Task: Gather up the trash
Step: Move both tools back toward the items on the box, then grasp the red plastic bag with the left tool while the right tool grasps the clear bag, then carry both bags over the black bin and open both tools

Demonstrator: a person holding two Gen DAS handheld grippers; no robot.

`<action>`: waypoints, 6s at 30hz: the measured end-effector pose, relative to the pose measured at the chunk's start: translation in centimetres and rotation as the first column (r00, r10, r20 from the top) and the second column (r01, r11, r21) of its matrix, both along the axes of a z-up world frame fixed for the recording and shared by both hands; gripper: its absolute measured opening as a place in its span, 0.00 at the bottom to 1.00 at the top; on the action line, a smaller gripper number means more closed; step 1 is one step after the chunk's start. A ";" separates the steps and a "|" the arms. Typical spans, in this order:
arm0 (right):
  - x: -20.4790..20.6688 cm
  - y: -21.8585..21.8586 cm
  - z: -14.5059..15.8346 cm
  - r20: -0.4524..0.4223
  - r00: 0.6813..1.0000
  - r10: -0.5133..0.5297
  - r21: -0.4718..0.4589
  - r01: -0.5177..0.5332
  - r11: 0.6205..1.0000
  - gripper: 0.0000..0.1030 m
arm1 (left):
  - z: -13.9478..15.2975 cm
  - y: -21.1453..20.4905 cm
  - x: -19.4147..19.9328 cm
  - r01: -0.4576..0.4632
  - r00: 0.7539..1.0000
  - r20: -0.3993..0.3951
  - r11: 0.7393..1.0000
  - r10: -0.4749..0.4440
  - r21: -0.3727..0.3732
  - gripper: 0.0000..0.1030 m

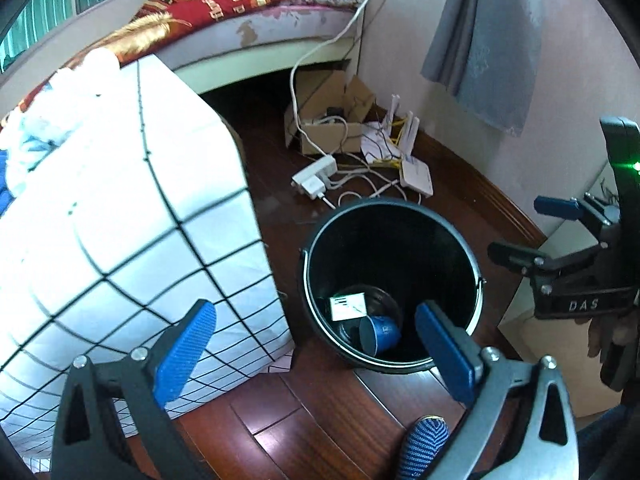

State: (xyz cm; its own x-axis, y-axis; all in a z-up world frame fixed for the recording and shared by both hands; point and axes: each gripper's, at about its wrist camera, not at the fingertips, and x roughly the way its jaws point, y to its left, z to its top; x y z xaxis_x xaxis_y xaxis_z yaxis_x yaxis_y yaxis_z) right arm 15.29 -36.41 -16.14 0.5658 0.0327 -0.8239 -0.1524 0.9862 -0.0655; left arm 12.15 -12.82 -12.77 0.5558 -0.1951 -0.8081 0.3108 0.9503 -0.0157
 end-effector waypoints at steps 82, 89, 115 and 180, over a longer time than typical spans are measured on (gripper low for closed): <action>15.8 34.5 8.4 0.165 0.881 0.442 0.122 -0.463 0.878 0.49 | 6.1 29.7 7.3 -0.420 0.879 0.162 0.889 0.448 -0.182 0.35; 13.6 33.0 9.8 0.186 0.889 0.418 0.112 -0.441 0.890 0.49 | 7.4 29.5 5.8 -0.414 0.878 0.183 0.894 0.441 -0.171 0.34; 4.2 28.4 14.0 0.239 0.899 0.367 0.121 -0.403 0.907 0.49 | 10.2 25.0 0.0 -0.386 0.886 0.218 0.911 0.410 -0.146 0.30; -0.9 0.6 -1.1 -0.104 0.993 0.062 0.086 -0.053 0.995 0.49 | -2.3 -3.7 1.4 0.148 0.977 -0.133 0.977 -0.169 -0.152 0.29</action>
State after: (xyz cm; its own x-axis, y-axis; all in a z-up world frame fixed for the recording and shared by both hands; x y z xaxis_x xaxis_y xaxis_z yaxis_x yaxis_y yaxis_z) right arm 14.40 -35.81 -17.19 0.4704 0.1336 -0.8723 -0.2108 0.9769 0.0359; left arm 13.52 -16.48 -15.10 0.3877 -0.3883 -0.8360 0.4422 0.8741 -0.2009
